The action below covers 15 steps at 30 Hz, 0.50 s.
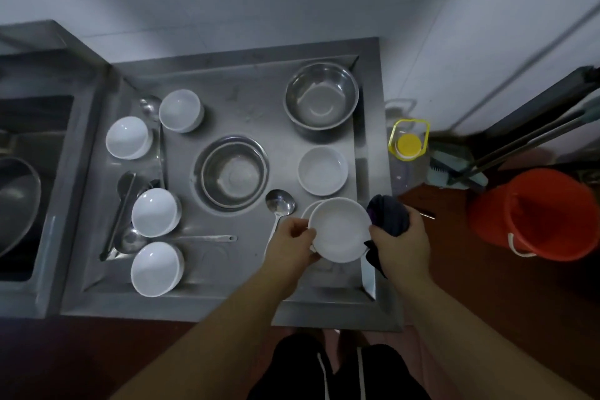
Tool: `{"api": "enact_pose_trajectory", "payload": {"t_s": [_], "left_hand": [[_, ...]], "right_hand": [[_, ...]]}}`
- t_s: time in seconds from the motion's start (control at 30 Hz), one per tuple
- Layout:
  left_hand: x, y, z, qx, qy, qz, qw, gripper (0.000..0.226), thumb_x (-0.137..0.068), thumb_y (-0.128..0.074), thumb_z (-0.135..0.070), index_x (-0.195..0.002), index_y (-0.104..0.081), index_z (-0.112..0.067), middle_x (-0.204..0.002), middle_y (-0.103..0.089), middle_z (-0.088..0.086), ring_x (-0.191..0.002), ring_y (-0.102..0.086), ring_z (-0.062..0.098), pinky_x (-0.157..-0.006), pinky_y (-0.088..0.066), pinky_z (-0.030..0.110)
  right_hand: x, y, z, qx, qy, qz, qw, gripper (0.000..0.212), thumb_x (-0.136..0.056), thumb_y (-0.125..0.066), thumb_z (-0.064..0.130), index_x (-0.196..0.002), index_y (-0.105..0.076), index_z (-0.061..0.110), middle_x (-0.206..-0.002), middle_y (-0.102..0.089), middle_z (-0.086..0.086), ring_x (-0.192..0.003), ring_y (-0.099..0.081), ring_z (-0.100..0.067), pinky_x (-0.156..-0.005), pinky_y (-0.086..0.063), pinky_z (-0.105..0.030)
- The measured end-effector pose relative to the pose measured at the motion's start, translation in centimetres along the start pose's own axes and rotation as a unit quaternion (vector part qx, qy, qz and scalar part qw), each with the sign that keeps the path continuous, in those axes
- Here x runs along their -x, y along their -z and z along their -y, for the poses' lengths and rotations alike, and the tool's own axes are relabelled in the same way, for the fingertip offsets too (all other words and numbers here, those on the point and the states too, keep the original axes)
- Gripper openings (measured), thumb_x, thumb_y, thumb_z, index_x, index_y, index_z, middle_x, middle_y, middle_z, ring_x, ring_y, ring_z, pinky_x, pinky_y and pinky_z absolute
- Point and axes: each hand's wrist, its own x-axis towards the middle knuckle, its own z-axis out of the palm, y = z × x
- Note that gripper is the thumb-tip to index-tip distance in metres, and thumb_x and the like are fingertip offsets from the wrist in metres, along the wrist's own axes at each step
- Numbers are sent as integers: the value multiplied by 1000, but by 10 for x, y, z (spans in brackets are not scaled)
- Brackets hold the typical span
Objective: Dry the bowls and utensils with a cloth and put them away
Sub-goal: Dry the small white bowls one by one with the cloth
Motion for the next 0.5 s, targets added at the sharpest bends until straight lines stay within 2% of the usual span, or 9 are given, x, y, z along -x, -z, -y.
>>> {"api": "enact_pose_trajectory", "payload": {"t_s": [0.07, 0.17, 0.23, 0.3, 0.4, 0.5], "left_hand": [[-10, 2, 3, -19, -1, -15, 1000, 14, -101, -65, -13, -113, -71, -18, -118, -72, 3, -111, -70, 24, -87, -66, 45], [-23, 3, 7, -59, -15, -26, 998, 19, -101, -64, -18, -117, -73, -20, -115, -75, 0, -107, -72, 21, -92, -65, 44], [-30, 3, 9, -78, -18, -33, 996, 20, -101, -63, -18, -117, -74, -21, -113, -76, 0, -104, -73, 20, -91, -65, 43], [-37, 4, 13, -100, -24, -43, 994, 19, -101, -63, -20, -116, -75, -23, -109, -76, -2, -100, -74, 20, -90, -65, 44], [-43, 8, 17, -126, -33, -64, 989, 20, -100, -62, -22, -112, -76, -28, -100, -77, -9, -94, -75, 18, -90, -65, 47], [-46, 11, 19, -139, -46, -70, 987, 24, -99, -61, -21, -98, -76, -40, -89, -77, -15, -91, -75, 15, -89, -65, 47]], "right_hand": [[-4, -8, -4, 7, 0, 1, 1000, 53, -81, -81, 9, -120, -58, 36, -100, -67, 17, -78, -63, 16, -57, -45, -12], [-11, -20, -10, 15, -9, 4, 1000, 56, -82, -80, 10, -121, -56, 43, -100, -64, 23, -82, -62, 19, -63, -46, -16], [-15, -25, -14, 18, -14, 6, 1000, 56, -84, -80, 12, -122, -55, 45, -101, -64, 24, -87, -66, 9, -65, -49, -19], [-17, -29, -19, 19, -12, 10, 1000, 54, -84, -80, 13, -123, -56, 43, -104, -66, 20, -91, -67, -3, -72, -55, -29], [-18, -36, -24, 22, -9, 15, 1000, 53, -85, -79, 13, -120, -55, 47, -102, -66, 22, -91, -65, -2, -76, -56, -33], [-17, -41, -25, 31, -12, 17, 999, 58, -86, -77, 12, -105, -54, 62, -93, -66, 27, -86, -65, 4, -73, -56, -31]]}}
